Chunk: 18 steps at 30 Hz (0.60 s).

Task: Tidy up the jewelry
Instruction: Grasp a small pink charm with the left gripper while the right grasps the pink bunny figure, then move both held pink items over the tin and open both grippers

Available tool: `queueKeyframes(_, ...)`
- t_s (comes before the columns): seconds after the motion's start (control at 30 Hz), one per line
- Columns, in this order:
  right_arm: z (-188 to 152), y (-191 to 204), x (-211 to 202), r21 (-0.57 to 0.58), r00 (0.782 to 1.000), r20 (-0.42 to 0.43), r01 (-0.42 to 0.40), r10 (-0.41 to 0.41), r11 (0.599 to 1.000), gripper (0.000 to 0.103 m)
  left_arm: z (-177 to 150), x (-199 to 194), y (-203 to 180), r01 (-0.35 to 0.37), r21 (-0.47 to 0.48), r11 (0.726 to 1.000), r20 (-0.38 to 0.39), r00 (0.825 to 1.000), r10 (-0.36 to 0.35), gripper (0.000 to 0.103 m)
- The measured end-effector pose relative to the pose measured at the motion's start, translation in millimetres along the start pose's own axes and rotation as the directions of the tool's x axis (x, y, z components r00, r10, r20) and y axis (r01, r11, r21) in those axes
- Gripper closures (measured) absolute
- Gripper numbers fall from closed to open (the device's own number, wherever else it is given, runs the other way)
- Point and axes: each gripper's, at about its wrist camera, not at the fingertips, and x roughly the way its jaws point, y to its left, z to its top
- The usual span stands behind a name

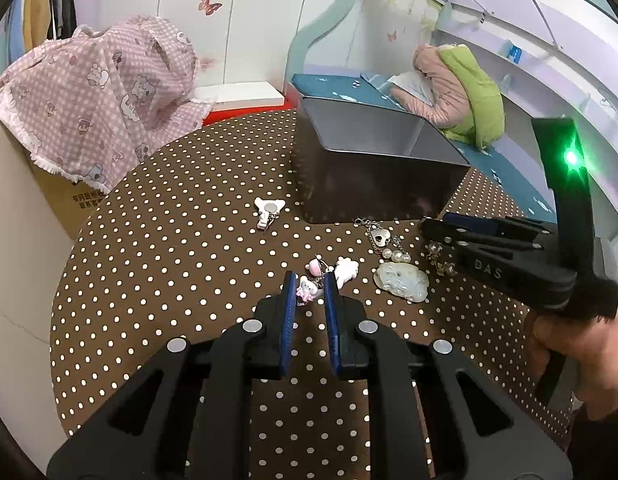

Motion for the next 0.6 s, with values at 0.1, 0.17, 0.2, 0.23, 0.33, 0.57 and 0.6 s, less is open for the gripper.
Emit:
queueKeyframes(0.1,-5.6,-5.7,-3.9,0.005,1.0,-0.001,-0.013,0.013,1.0,0.088,-0.2,-0.2,2.4,0.003,-0.003,1.0,0.001,1.0,-0.003,0.089)
queueKeyframes(0.17,-12.5,-18.0,-9.1,0.046,0.999,0.007,-0.042,0.042,0.998,0.088,-0.1,-0.6,2.7,0.005,-0.004,1.0,0.002,1.0,-0.005,0.089)
queueKeyframes(0.2,-14.9,-22.3,-11.0,0.058,0.999,0.01,-0.051,0.051,0.997,0.088,0.4,-1.0,3.4,0.007,-0.006,1.0,0.004,1.0,-0.007,0.089)
queueKeyframes(0.23,-16.8,-28.4,-14.0,0.084,0.997,0.016,-0.074,0.073,0.994,0.088,1.3,-1.6,4.9,0.009,-0.006,1.0,0.006,1.0,-0.009,0.089)
queueKeyframes(0.33,-19.1,-38.8,-23.4,0.125,0.994,0.034,-0.105,0.101,0.987,0.088,2.4,-5.2,2.7,0.013,-0.003,1.0,0.014,1.0,-0.013,0.089)
queueKeyframes(0.57,-8.3,-38.2,-56.0,0.118,0.987,0.087,-0.147,0.137,0.982,0.088,14.3,-21.8,-4.3,0.018,0.006,1.0,0.056,0.998,-0.018,0.089)
queueKeyframes(0.6,-4.1,-36.3,-63.7,0.111,0.985,0.102,-0.154,0.143,0.982,0.088,16.4,-24.7,-6.9,0.017,0.008,1.0,0.063,0.998,-0.018,0.089)
